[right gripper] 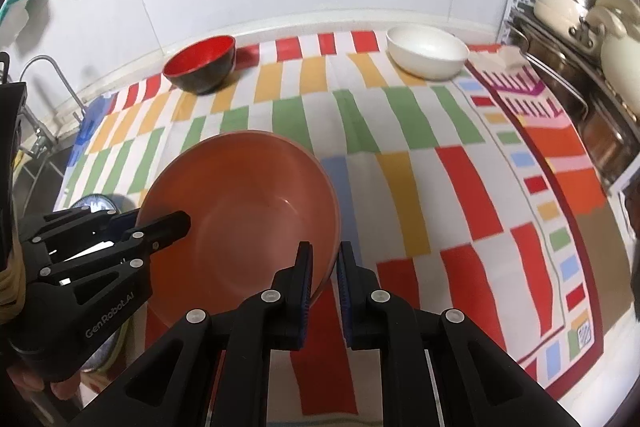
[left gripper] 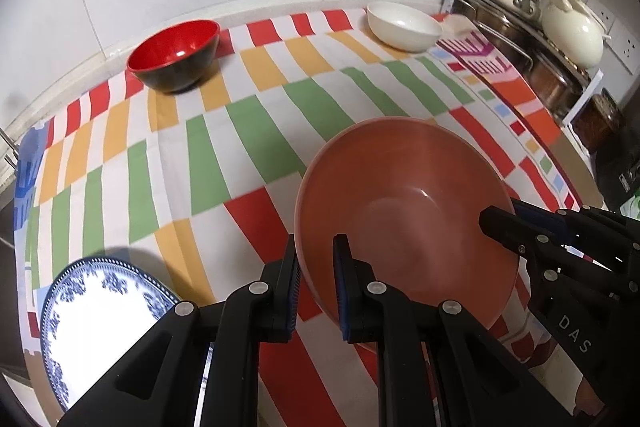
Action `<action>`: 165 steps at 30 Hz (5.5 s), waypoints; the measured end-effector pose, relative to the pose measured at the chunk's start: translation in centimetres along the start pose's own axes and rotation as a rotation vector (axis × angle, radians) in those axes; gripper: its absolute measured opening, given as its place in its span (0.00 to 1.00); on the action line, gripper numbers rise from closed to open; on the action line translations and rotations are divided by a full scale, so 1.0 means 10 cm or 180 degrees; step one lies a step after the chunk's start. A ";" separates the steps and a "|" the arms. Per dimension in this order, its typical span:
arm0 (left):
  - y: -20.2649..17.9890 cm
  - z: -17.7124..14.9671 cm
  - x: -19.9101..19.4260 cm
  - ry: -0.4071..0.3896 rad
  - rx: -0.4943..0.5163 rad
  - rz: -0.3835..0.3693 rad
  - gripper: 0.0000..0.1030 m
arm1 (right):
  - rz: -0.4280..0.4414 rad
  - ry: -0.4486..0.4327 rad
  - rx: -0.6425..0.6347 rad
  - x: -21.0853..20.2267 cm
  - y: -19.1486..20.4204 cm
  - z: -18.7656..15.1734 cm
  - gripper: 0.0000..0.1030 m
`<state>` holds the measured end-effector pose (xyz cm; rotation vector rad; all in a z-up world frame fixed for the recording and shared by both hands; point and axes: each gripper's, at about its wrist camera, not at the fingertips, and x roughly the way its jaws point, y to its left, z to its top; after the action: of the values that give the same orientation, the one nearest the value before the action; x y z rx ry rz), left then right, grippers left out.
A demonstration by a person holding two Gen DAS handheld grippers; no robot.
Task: Organize plates and bowls
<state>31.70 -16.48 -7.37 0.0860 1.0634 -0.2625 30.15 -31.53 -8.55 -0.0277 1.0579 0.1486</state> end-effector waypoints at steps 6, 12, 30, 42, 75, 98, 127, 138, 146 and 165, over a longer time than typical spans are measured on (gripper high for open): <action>-0.04 -0.08 0.05 0.0101 0.0031 -0.0040 0.16 | -0.0016 0.0094 0.0027 0.03 -0.03 -0.10 0.13; -0.06 -0.12 0.12 0.0191 0.0008 -0.0066 0.16 | -0.0022 0.0165 0.0030 0.07 -0.03 -0.13 0.13; -0.06 -0.18 0.21 0.0258 0.0027 -0.0070 0.16 | 0.0025 0.0258 0.0042 0.15 -0.06 -0.17 0.13; -0.09 -0.10 -0.01 -0.0102 0.0167 0.0112 0.58 | 0.0077 0.0127 0.0193 0.08 -0.17 -0.13 0.28; -0.46 1.84 0.21 -0.0770 0.0458 0.0067 0.65 | -0.0550 -0.1057 0.0297 -0.14 -1.17 1.48 0.37; -0.77 2.82 1.71 -0.0410 0.0554 -0.0161 0.64 | -0.0440 -0.0801 0.0608 1.07 -1.91 2.14 0.37; -0.88 2.96 2.15 -0.0172 0.0557 -0.0381 0.14 | -0.0227 -0.0438 0.0800 1.55 -1.99 2.21 0.14; -0.80 2.88 1.84 -0.0283 0.0524 -0.0336 0.14 | -0.0195 -0.0499 0.0817 1.28 -1.88 2.17 0.13; -0.71 2.73 1.41 -0.0427 0.0468 -0.0338 0.14 | -0.0184 -0.0604 0.0756 0.93 -1.69 2.09 0.13; -0.30 1.98 0.44 -0.0658 0.0148 -0.0240 0.14 | -0.0100 -0.0780 0.0416 0.10 -0.99 1.64 0.13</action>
<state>49.78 -24.02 -1.39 0.0590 0.8560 -0.3568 46.16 -39.63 -1.85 0.0901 0.8201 0.0523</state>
